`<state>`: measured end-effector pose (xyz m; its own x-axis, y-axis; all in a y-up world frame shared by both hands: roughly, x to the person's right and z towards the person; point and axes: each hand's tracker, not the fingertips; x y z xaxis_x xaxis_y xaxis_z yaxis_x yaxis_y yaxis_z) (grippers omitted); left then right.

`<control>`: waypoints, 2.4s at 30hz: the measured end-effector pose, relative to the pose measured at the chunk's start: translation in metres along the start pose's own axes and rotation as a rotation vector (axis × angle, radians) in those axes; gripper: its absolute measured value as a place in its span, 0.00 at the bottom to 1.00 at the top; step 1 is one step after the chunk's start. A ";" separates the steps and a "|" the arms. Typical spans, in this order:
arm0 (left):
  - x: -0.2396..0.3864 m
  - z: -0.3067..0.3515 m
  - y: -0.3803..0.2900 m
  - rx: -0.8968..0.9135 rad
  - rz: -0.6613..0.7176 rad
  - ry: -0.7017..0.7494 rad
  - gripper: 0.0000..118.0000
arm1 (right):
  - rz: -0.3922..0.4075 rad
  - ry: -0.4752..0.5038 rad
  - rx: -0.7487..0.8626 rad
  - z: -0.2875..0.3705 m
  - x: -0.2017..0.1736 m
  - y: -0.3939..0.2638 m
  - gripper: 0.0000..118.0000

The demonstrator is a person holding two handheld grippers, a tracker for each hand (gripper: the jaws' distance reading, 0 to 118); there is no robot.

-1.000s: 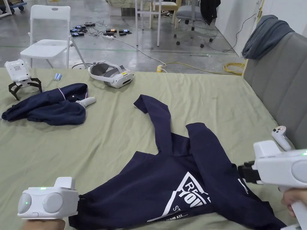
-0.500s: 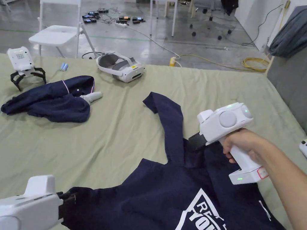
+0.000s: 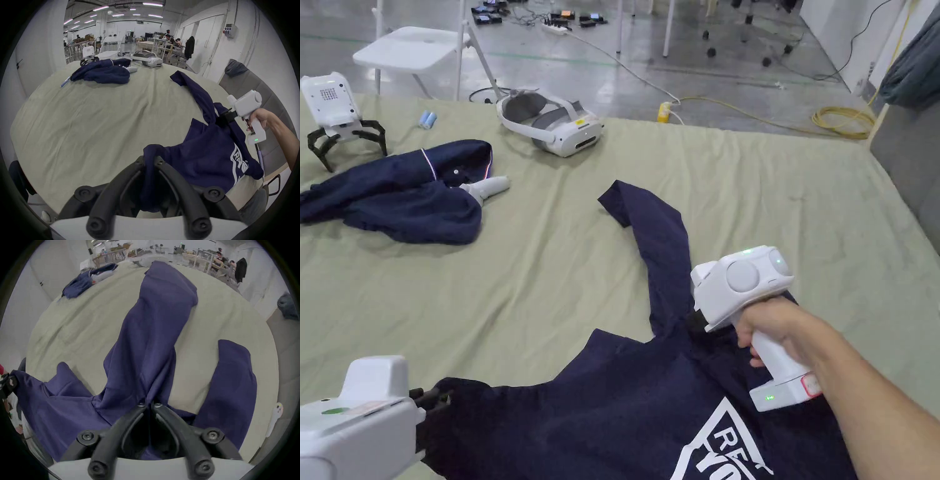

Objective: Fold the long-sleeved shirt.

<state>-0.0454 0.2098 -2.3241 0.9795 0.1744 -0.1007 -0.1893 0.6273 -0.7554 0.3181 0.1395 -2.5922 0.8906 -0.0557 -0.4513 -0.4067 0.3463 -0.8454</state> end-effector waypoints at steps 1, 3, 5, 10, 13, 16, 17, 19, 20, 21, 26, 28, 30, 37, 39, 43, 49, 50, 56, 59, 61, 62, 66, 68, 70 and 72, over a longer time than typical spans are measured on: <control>-0.001 0.001 0.007 0.011 0.001 0.005 0.11 | -0.001 -0.006 0.005 0.012 0.004 -0.004 0.00; -0.001 0.013 0.026 0.079 -0.007 0.006 0.11 | 0.035 -0.058 0.073 0.052 0.004 -0.006 0.00; 0.003 0.027 0.053 0.138 -0.020 -0.009 0.11 | 0.046 -0.098 0.169 0.111 0.016 -0.006 0.00; 0.038 0.064 0.141 0.321 -0.128 -0.019 0.11 | -0.007 -0.185 0.393 0.266 0.042 -0.008 0.00; 0.065 0.091 0.209 0.416 -0.185 -0.036 0.11 | -0.015 -0.261 0.511 0.343 0.055 0.003 0.00; 0.092 0.121 0.283 0.494 -0.220 -0.016 0.10 | -0.020 -0.321 0.598 0.415 0.062 0.020 0.00; 0.101 0.132 0.306 0.530 -0.232 0.003 0.10 | -0.025 -0.350 0.634 0.435 0.069 0.032 0.00; 0.118 0.153 0.353 0.603 -0.225 -0.029 0.10 | -0.029 -0.377 0.689 0.472 0.073 0.052 0.00; 0.127 0.164 0.376 0.625 -0.212 -0.024 0.10 | -0.019 -0.426 0.703 0.490 0.074 0.063 0.00; 0.134 0.173 0.399 0.634 -0.207 -0.032 0.10 | -0.009 -0.466 0.728 0.505 0.074 0.076 0.00; 0.169 0.213 0.474 0.734 -0.203 0.003 0.10 | -0.059 -0.565 0.911 0.584 0.076 0.120 0.00; 0.175 0.225 0.489 0.743 -0.131 -0.049 0.10 | -0.085 -0.606 0.953 0.610 0.078 0.133 0.00; 0.184 0.233 0.500 0.755 -0.126 -0.053 0.10 | -0.105 -0.638 1.019 0.633 0.074 0.141 0.00; 0.197 0.231 0.512 0.782 -0.144 -0.038 0.10 | -0.058 -0.712 1.040 0.657 0.071 0.159 0.00; 0.195 0.219 0.506 0.763 -0.147 -0.044 0.10 | -0.081 -0.703 1.013 0.646 0.074 0.156 0.00; 0.188 0.181 0.476 0.703 -0.145 -0.039 0.10 | -0.116 -0.647 0.940 0.580 0.074 0.133 0.00; 0.162 0.082 0.399 0.520 -0.169 -0.008 0.10 | -0.201 -0.508 0.733 0.436 0.100 0.096 0.00; 0.155 0.064 0.383 0.485 -0.169 -0.015 0.10 | -0.207 -0.488 0.694 0.411 0.102 0.088 0.00; 0.123 0.007 0.304 0.355 -0.097 -0.019 0.10 | -0.198 -0.415 0.620 0.322 0.098 0.038 0.00; 0.112 0.016 0.274 0.331 -0.096 -0.028 0.10 | -0.192 -0.396 0.614 0.324 0.082 0.007 0.00; 0.110 0.032 0.254 0.321 -0.100 -0.029 0.10 | -0.187 -0.399 0.632 0.333 0.069 -0.015 0.00; 0.109 0.043 0.240 0.324 -0.109 -0.030 0.10 | -0.200 -0.396 0.649 0.337 0.061 -0.031 0.00; 0.099 0.082 0.173 0.336 -0.173 -0.024 0.10 | -0.160 -0.377 0.652 0.354 0.014 -0.108 0.00; 0.084 0.095 0.133 0.331 -0.171 -0.033 0.10 | -0.090 -0.384 0.624 0.354 -0.007 -0.147 0.00; 0.069 0.107 0.090 0.319 -0.160 -0.047 0.10 | -0.077 -0.377 0.593 0.340 -0.013 -0.182 0.00; 0.053 0.111 0.047 0.276 -0.176 -0.049 0.10 | -0.074 -0.343 0.554 0.328 -0.030 -0.225 0.00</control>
<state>-0.0101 0.3327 -2.2934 0.9956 0.0773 0.0524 -0.0355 0.8321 -0.5535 0.4497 0.3704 -2.2948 0.9637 0.1727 -0.2034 -0.2590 0.7890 -0.5571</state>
